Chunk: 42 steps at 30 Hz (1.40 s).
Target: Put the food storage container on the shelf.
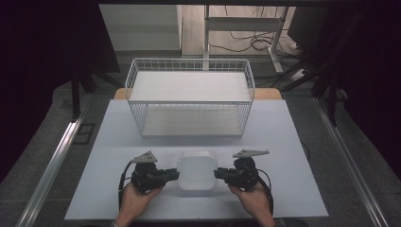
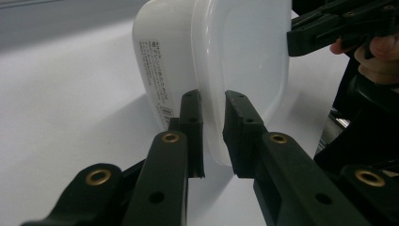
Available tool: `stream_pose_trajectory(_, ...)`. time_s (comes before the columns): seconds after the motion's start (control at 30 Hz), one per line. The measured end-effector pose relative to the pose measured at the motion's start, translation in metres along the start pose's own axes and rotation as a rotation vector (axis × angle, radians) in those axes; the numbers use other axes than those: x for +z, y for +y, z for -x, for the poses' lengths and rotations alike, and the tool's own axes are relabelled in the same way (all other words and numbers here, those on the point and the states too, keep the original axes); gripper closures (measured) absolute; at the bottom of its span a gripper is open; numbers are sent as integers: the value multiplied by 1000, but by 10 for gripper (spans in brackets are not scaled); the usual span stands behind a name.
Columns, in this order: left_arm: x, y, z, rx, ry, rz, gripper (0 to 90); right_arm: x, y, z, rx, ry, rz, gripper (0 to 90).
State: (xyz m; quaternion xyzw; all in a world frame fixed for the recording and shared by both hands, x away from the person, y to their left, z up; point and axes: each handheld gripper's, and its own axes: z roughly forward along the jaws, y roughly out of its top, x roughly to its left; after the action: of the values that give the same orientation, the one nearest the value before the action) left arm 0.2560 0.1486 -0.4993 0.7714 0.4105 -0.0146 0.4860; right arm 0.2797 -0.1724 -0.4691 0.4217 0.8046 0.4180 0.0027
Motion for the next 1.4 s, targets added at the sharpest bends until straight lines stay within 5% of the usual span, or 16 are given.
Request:
stream_pose_trajectory(0.2, 0, 1, 2, 6, 39, 3, 798, 2, -1, -7, -51, -42, 28, 781)
stream_pose_trajectory(0.67, -13, 18, 6, 17, 42, 49, 801, -7, 13, -8, -90, -23, 85, 781)
stream_pose_trajectory(1.4, -45, 82, 3, 48, 68, 143, 803, -28, 87, -16, -147, -20, 177, 783)
